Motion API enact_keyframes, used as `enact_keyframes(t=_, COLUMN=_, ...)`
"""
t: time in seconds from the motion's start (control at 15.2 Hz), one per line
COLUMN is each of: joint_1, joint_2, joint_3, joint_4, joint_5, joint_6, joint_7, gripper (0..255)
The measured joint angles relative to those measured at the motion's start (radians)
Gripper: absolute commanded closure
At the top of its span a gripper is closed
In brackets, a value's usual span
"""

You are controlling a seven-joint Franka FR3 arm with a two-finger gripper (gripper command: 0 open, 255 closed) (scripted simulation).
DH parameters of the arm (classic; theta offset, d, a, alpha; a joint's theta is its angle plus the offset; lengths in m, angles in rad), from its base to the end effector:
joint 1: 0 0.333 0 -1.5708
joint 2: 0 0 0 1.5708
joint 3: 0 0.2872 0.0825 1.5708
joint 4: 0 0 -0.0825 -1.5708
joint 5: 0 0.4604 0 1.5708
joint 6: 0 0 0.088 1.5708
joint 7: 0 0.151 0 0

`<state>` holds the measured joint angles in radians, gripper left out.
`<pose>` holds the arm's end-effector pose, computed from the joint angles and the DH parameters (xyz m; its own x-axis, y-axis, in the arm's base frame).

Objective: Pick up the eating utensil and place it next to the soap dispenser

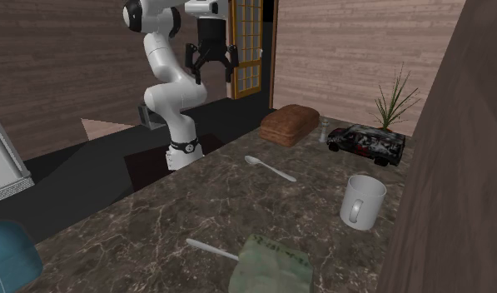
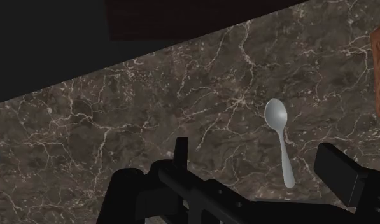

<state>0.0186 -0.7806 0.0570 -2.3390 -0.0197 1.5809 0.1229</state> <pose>0.4064 0.0292 0.5340 0.9976 -0.0625 0.0288 -0.0640 -0.9963 0.0567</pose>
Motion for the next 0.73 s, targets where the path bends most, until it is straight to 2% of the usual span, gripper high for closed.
enact_keyframes(t=0.2, joint_1=0.006, joint_2=0.007, joint_3=0.0, joint_4=-0.033, joint_5=0.009, joint_6=0.05, joint_7=-0.001, gripper=0)
enact_keyframes(t=0.73, joint_1=0.05, joint_2=0.093, joint_3=0.019, joint_4=-0.207, joint_5=0.078, joint_6=0.383, joint_7=-0.005, gripper=0)
